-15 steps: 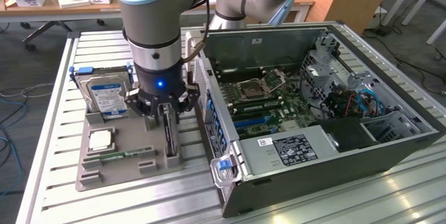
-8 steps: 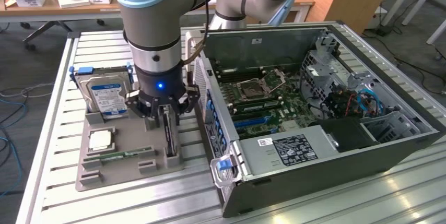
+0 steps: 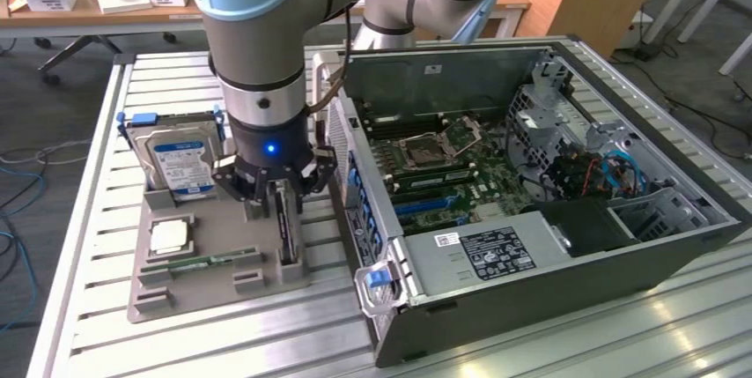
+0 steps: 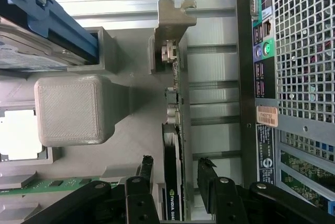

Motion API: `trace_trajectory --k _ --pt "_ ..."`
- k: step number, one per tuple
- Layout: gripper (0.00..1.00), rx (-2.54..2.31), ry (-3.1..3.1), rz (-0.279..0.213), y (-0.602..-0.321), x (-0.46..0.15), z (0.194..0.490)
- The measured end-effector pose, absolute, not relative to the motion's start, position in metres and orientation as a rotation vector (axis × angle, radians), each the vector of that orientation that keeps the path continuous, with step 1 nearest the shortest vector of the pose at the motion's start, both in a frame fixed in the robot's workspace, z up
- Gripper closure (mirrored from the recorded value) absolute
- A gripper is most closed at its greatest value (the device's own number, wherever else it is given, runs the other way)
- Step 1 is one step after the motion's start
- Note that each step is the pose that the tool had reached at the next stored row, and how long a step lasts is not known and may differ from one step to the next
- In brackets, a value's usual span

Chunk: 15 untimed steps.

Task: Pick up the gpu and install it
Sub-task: 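Pick up the gpu and move the gpu toward the slot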

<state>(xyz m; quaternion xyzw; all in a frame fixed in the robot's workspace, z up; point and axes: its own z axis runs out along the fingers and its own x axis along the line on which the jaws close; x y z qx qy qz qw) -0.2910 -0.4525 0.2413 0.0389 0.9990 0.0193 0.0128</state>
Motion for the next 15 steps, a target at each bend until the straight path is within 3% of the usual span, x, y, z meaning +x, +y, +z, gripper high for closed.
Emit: trace_trajectory --k 15 --pt "0.53 0.121 3.113 0.073 -0.4525 -0.2909 0.2318"
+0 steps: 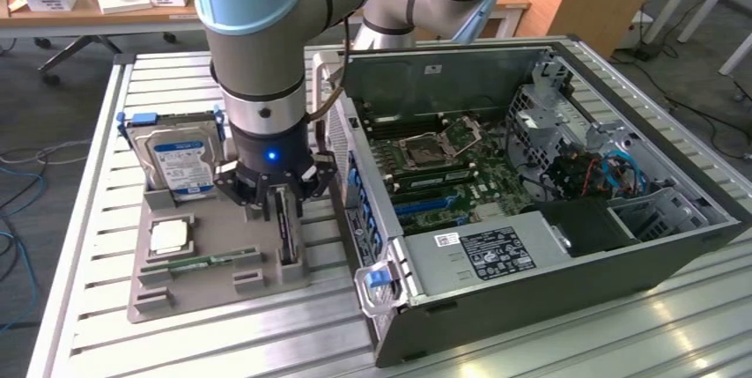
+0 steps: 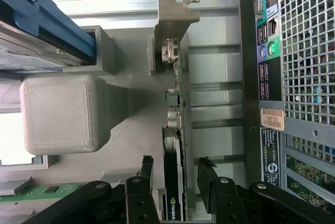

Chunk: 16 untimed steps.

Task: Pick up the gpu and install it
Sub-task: 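Pick up the gpu and move the gpu toward the slot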

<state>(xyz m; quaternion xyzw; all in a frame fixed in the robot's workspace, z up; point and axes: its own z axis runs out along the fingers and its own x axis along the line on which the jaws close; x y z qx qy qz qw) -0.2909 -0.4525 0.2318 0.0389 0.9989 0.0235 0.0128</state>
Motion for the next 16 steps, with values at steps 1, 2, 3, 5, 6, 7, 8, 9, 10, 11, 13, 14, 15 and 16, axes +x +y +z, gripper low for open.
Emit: trace_trajectory --k 1,2,3,5,6,7,8,9,10,11,13,14,15,16 --pt "0.53 0.121 3.113 0.073 -0.4525 -0.2909 0.2316" --pt "0.53 0.121 3.113 0.074 -0.4525 -0.2909 0.2315" --pt "0.53 0.121 3.113 0.075 -0.4525 -0.291 0.2312" --pt "0.53 0.121 3.112 0.076 -0.4525 -0.2922 0.2309" --pt "0.53 0.121 3.112 0.076 -0.4525 -0.2927 0.2309" --pt "0.53 0.121 3.112 0.076 -0.4524 -0.2929 0.2308" --pt "0.53 0.121 3.112 0.076 -0.4524 -0.293 0.2308" --pt "0.53 0.121 3.112 0.076 -0.4524 -0.2933 0.2306" --pt "0.53 0.121 3.112 0.076 -0.4524 -0.2933 0.2304" --pt "0.53 0.121 3.112 0.076 -0.4524 -0.2932 0.2304" --pt "0.53 0.121 3.112 0.076 -0.4524 -0.2932 0.2303" --pt "0.53 0.121 3.112 0.076 -0.4524 -0.2933 0.2303" --pt "0.53 0.122 3.112 0.077 -0.4524 -0.2932 0.2302" --pt "0.53 0.122 3.112 0.077 -0.4524 -0.2933 0.2302"
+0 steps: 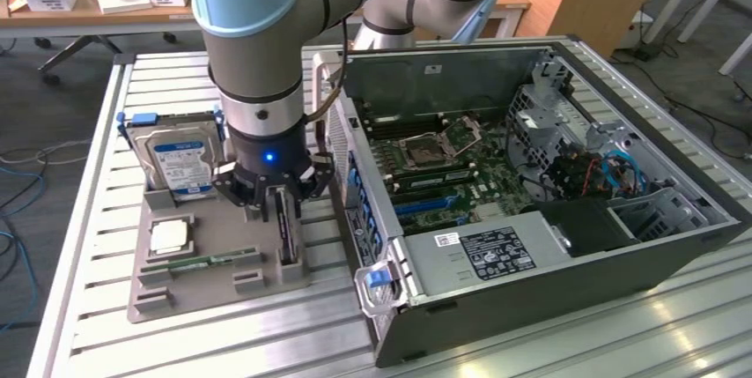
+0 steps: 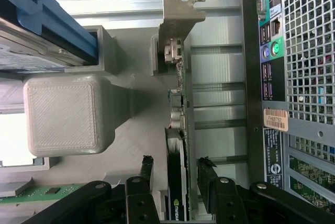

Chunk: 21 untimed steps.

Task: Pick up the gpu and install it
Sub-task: 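Pick up the gpu and move the gpu toward the slot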

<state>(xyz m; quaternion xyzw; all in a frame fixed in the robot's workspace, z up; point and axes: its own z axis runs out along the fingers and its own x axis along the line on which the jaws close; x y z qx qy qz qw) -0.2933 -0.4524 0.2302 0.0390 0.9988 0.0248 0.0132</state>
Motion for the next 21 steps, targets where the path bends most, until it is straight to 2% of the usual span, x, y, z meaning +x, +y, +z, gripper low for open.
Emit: trace_trajectory --k 14,17,18,21 --pt "0.53 0.121 3.112 0.077 -0.4524 -0.2933 0.2303" --pt "0.54 0.121 3.112 0.077 -0.4524 -0.2932 0.2303" --pt "0.61 0.121 3.112 0.077 -0.4524 -0.2933 0.2303" --pt "0.61 0.121 3.112 0.077 -0.4524 -0.2933 0.2303"
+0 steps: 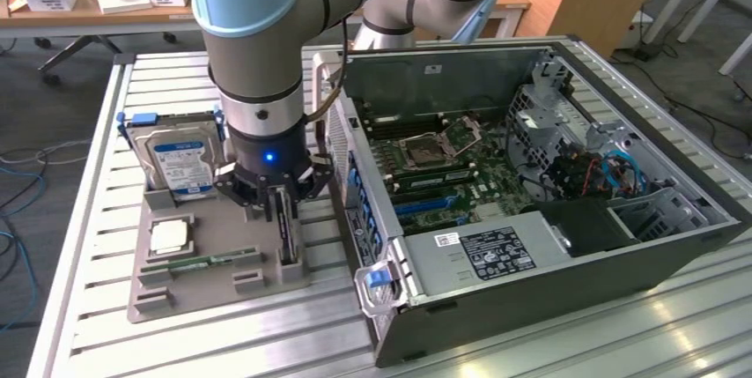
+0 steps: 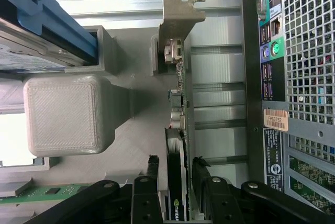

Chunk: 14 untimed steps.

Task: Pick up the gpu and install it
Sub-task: 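Pick up the gpu and move the gpu toward the slot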

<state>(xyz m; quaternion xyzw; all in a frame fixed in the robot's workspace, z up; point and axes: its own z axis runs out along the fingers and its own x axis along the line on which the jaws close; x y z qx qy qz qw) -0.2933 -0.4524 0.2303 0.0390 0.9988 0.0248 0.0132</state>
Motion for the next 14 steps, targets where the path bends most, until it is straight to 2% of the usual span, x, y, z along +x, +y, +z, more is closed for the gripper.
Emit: trace_trajectory --k 14 --pt "0.61 0.121 3.112 0.077 -0.4523 -0.2932 0.2303"
